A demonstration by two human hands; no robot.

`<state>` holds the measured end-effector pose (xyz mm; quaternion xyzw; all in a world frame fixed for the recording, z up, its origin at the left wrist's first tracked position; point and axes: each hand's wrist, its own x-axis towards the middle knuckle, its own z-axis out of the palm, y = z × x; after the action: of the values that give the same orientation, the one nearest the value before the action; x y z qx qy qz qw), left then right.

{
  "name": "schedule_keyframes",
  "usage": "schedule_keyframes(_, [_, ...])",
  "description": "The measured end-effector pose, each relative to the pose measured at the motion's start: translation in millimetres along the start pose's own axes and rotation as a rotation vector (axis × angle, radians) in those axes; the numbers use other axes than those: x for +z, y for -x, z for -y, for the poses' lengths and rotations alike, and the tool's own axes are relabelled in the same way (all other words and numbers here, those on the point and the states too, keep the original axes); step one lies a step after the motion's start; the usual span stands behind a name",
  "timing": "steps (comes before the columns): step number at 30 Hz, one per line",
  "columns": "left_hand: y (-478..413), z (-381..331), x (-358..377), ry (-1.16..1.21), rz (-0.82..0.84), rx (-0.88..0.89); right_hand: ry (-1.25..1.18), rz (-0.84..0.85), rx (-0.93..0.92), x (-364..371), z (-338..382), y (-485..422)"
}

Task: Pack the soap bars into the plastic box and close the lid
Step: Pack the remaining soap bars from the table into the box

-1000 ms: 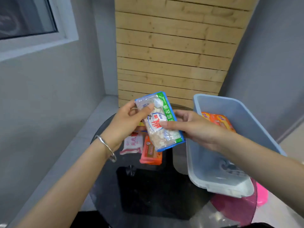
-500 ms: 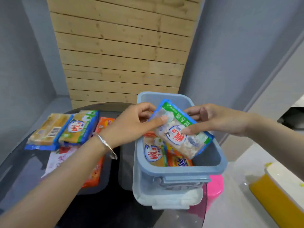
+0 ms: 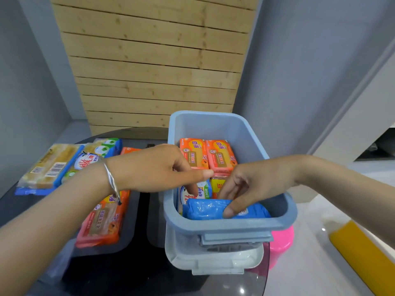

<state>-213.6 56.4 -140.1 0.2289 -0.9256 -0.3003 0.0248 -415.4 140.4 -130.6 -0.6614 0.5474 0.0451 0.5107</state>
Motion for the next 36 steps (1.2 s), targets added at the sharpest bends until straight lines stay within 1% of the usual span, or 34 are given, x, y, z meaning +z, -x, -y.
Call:
schedule_keyframes(3, [-0.4,3.6,1.0,0.093,-0.074,0.017,-0.022,-0.01,0.027,1.5,2.4,-4.1])
schedule_keyframes(6, [-3.3,8.2,6.6,0.018,-0.13,0.069,-0.019,-0.022,0.061,9.1,6.3,-9.9])
schedule_keyframes(9, [-6.1,13.6,12.1,-0.074,-0.158,0.042,0.0,-0.042,0.109,10.8,10.0,-14.0])
schedule_keyframes(13, [-7.5,17.5,14.5,-0.077,-0.166,0.064,0.054,-0.064,0.145,12.1,11.4,-21.7])
schedule_keyframes(15, [-7.7,18.9,15.2,-0.083,-0.176,0.077,0.09,-0.118,0.146,18.5,9.1,-28.9])
schedule_keyframes(17, [-7.6,19.4,15.9,-0.073,-0.185,0.086,0.06,-0.156,0.133,22.9,4.5,-29.2])
schedule_keyframes(19, [-7.4,19.6,15.8,-0.057,-0.199,0.09,0.008,-0.12,0.108,19.1,2.1,-20.5])
schedule_keyframes(21, [-7.9,18.9,15.4,-0.057,-0.193,0.093,-0.008,-0.039,0.113,7.1,2.1,-10.3])
schedule_keyframes(23, [-8.4,18.3,15.5,-0.078,-0.189,0.096,0.03,0.038,0.156,-4.7,2.4,-7.2])
schedule_keyframes(26, [-8.2,18.2,16.1,-0.077,-0.201,0.115,0.039,0.104,0.258,-8.0,2.0,-19.0])
schedule_keyframes(29, [-7.5,17.9,17.2,-0.07,-0.212,0.111,0.047,0.119,0.331,-5.8,1.0,-28.3])
schedule_keyframes(32, [-6.1,15.3,17.5,-0.058,-0.228,0.089,0.065,0.095,0.287,-3.7,-1.3,-27.3])
schedule_keyframes(33, [-4.8,12.6,16.3,-0.05,-0.203,0.091,0.067,0.085,0.266,-3.4,-1.0,-25.9])
schedule_keyframes(34, [-4.0,8.3,13.3,-0.045,-0.13,0.087,0.073,0.084,0.253,-3.9,-0.6,-24.4])
schedule_keyframes(35, [-5.1,3.0,8.5,-0.048,-0.006,0.066,0.094,0.09,0.249,-5.4,0.2,-23.2])
schedule_keyframes(36, [-8.9,-3.1,3.3,-0.068,0.154,0.032,0.133,0.102,0.261,-7.4,1.3,-23.2])
